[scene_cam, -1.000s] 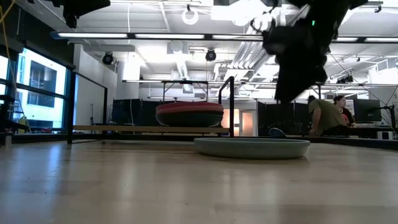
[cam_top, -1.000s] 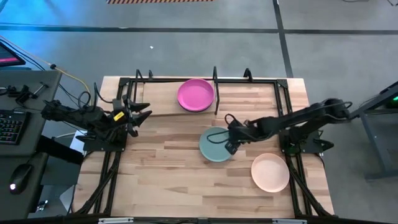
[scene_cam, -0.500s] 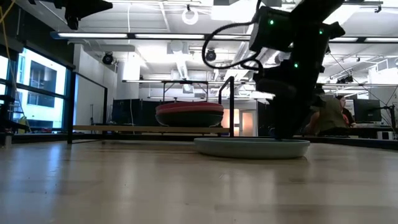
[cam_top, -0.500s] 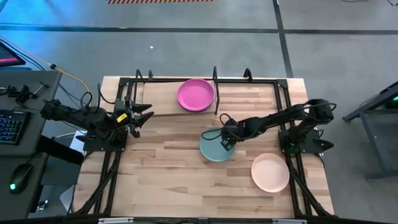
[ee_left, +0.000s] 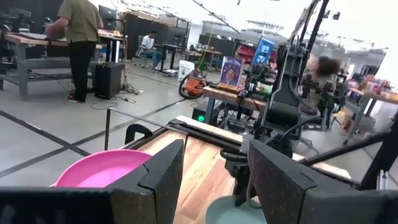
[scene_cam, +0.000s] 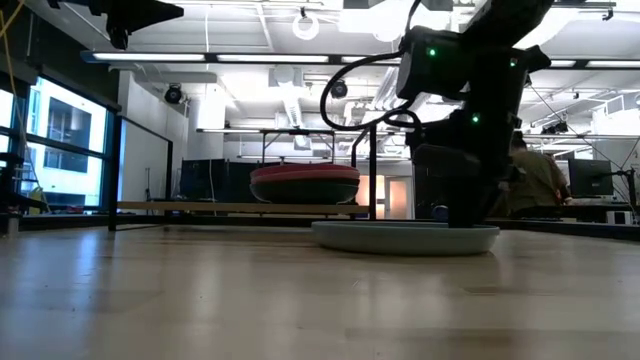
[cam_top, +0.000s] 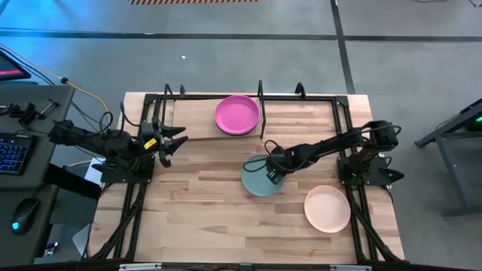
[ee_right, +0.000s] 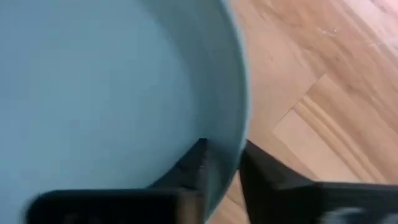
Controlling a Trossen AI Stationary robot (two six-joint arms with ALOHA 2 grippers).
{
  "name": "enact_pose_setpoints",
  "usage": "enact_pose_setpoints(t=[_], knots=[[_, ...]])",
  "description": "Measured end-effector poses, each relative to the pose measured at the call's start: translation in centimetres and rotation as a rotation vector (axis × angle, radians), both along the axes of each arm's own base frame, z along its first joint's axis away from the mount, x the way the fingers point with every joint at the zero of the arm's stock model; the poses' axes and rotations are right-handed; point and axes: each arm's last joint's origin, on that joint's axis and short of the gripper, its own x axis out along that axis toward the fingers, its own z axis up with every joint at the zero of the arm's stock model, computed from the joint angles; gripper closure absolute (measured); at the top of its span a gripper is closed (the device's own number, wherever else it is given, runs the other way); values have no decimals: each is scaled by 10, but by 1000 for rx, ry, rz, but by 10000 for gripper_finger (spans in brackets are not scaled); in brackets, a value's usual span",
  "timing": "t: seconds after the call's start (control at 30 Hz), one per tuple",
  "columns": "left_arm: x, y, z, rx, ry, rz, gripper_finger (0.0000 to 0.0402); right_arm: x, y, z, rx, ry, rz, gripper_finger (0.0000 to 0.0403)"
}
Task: Place and stack plates onto a shelf
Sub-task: Put the green plate on the shelf
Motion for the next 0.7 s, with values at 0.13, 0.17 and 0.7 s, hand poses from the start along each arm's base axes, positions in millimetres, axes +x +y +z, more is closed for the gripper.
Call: enact_pose_setpoints(t=[0.13, 0.17, 0.7], knots=[[-6, 3, 19, -25, -129, 30, 234, -1, 1, 6, 4, -9, 18, 391], [-10, 4, 28, -29, -175, 37, 234, -2, 1, 10, 9, -3, 31, 395], [-27, 12, 66, 71, -175, 202, 234, 70, 6, 76, 48, -544, 67, 403]])
